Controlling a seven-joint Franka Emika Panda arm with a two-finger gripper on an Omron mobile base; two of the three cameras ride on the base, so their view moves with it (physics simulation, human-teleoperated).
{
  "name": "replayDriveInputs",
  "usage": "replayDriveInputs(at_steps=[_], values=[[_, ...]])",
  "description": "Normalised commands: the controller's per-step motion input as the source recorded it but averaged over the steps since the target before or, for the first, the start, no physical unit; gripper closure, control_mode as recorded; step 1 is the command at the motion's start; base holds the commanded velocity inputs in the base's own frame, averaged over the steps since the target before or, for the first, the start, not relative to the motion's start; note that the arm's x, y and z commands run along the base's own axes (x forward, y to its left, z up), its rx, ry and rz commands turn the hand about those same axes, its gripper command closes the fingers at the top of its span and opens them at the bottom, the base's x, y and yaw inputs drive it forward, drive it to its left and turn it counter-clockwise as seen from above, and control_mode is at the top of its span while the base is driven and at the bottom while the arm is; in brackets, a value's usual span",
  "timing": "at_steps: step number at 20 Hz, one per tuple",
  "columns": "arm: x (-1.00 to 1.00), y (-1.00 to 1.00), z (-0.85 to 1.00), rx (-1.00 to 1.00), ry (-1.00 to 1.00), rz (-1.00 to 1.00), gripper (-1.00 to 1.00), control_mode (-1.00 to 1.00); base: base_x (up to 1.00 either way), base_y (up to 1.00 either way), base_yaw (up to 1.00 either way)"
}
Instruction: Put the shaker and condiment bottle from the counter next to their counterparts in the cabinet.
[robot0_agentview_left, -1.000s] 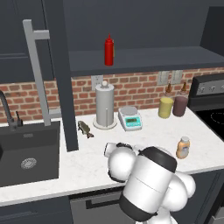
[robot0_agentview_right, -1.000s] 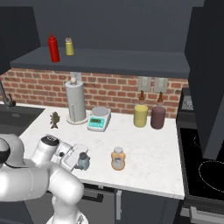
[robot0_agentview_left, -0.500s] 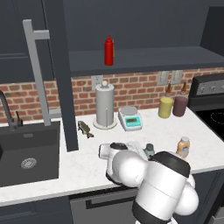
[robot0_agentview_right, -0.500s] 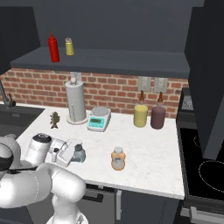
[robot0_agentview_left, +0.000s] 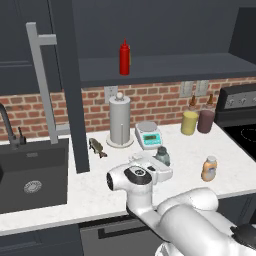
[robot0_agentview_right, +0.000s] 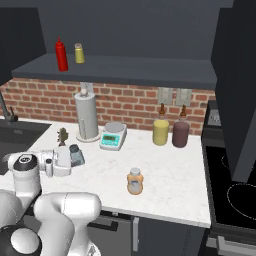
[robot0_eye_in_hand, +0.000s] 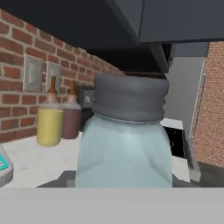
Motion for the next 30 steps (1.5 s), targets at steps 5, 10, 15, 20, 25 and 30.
replayDriveInputs(at_steps=[5,10,15,20,25,30], values=[[-0.61,-0.30,1.00,0.02,-0.01,0.46,1.00,-1.00,0.00,0.00,0.00],[-0.54,-0.55,1.00,0.18,-0.07,0.45,1.00,-1.00,0.00,0.00,0.00],[-0.56,-0.62,1.00,0.21,-0.05,0.43,1.00,-1.00,0.00,0.00,0.00],[-0.04,-0.40,1.00,0.17,0.00,0.45,1.00,-1.00,0.00,0.00,0.00],[0.04,-0.36,0.80,0.08,0.02,0.40,1.00,-1.00,0.00,0.00,0.00],[0.21,0.21,0.01,-0.14,0.04,0.05,1.00,-1.00,0.00,0.00,0.00]])
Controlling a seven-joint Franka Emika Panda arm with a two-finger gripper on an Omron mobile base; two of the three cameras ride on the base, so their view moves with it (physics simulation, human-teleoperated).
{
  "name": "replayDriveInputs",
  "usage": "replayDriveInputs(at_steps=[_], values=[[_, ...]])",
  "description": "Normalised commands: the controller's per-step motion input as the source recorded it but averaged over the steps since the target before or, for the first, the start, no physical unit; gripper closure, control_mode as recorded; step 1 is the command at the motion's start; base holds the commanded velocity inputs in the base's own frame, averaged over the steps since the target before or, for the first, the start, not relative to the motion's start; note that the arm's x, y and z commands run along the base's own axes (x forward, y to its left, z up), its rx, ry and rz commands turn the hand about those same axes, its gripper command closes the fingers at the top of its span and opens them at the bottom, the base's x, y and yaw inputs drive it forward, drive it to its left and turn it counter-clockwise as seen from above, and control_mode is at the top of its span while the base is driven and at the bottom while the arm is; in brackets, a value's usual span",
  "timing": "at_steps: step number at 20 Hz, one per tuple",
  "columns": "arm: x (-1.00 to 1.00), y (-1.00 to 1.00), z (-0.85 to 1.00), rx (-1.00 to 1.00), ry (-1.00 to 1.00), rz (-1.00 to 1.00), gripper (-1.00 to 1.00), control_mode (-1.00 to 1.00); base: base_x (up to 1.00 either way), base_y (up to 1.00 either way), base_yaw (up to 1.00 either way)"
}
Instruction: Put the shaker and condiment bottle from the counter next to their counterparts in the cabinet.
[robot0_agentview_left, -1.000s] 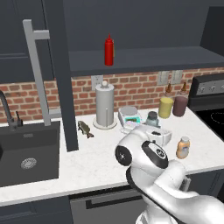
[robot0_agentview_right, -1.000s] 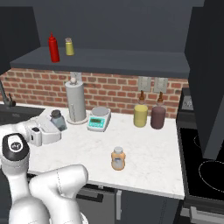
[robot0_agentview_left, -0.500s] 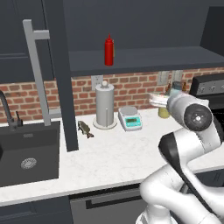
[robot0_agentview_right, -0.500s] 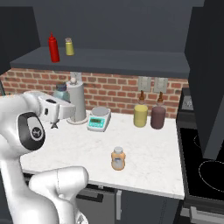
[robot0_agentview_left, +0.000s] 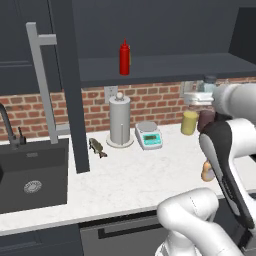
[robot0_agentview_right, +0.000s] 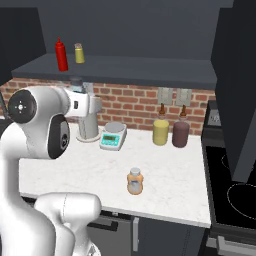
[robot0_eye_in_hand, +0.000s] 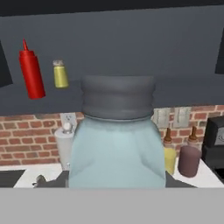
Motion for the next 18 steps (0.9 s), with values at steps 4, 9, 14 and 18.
replayDriveInputs(at_steps=[4,9,14,18], values=[[0.48,-0.06,0.48,0.00,0.04,0.13,1.00,-1.00,0.00,0.00,0.00],[0.33,-0.07,0.48,-0.04,-0.01,0.16,1.00,-1.00,0.00,0.00,0.00],[0.43,0.01,0.02,-0.02,-0.01,0.12,1.00,-1.00,0.00,0.00,0.00],[0.54,0.11,0.00,0.00,-0.01,0.12,1.00,-1.00,0.00,0.00,0.00]])
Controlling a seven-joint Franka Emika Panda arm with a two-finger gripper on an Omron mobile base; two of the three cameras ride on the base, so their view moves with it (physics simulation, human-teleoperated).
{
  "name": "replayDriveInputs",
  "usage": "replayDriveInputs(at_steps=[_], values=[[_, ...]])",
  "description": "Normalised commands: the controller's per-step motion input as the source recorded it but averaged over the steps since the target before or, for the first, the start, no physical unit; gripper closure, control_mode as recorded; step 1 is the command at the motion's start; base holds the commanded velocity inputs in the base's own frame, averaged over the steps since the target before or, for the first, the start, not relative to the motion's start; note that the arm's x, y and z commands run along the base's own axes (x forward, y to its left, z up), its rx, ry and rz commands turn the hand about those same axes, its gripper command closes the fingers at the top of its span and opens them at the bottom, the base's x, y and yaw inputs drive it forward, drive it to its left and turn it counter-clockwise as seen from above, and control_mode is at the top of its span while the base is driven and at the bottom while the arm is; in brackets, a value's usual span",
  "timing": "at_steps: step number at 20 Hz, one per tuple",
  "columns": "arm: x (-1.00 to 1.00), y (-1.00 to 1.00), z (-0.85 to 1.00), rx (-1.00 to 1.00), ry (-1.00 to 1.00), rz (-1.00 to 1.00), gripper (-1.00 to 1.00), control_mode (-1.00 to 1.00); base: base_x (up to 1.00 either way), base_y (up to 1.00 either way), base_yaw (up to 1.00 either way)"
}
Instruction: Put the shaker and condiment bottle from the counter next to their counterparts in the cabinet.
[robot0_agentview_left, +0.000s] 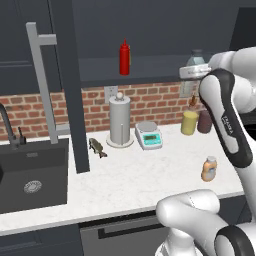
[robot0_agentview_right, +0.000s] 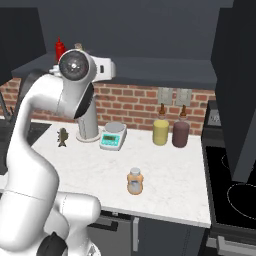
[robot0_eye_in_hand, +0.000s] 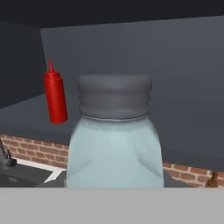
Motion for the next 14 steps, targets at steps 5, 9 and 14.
replayDriveInputs(at_steps=[5,9,14], values=[[0.47,0.05,0.00,0.03,-0.01,0.03,1.00,-1.00,0.00,0.00,0.00],[0.37,0.20,-0.17,0.03,0.02,0.01,1.00,-1.00,0.00,0.00,0.00],[0.19,0.23,-0.28,0.00,0.05,0.14,1.00,-1.00,0.00,0.00,0.00]])
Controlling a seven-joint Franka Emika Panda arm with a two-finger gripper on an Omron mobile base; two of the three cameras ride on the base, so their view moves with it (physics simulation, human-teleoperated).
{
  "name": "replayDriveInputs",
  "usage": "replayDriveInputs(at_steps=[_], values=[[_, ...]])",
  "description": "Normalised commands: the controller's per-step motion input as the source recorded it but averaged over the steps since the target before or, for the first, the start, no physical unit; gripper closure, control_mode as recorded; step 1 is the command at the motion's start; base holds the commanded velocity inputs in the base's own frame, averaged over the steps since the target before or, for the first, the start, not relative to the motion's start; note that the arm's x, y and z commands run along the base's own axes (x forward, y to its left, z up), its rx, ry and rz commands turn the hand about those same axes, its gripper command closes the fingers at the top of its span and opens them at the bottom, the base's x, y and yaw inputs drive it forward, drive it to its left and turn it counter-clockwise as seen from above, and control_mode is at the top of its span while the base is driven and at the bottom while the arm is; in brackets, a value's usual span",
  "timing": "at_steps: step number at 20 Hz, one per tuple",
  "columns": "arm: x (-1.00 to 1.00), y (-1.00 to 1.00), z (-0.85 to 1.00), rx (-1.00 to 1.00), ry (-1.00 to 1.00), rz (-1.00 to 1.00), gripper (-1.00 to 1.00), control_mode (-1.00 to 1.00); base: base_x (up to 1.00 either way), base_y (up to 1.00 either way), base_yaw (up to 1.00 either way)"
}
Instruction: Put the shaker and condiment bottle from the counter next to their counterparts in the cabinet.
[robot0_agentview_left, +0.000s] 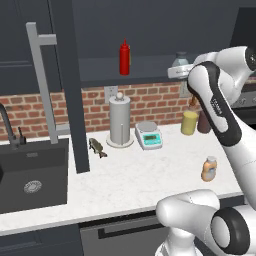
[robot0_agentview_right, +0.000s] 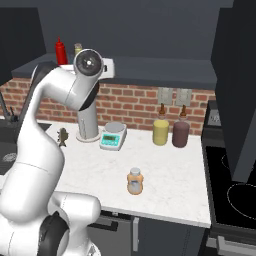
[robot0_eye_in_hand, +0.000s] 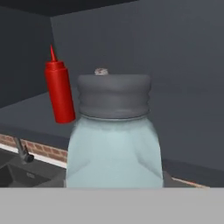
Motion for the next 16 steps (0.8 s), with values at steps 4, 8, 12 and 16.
replayDriveInputs(at_steps=[4,8,12,16], values=[[0.30,0.15,-0.02,0.00,-0.04,0.06,1.00,-1.00,0.00,0.00,0.00],[0.31,0.00,0.00,0.00,-0.09,0.07,1.00,-1.00,0.00,0.00,0.00],[0.42,0.00,0.00,0.00,-0.05,0.05,1.00,-1.00,0.00,0.00,0.00],[0.55,0.02,0.00,0.00,0.00,0.04,1.00,-1.00,0.00,0.00,0.00]])
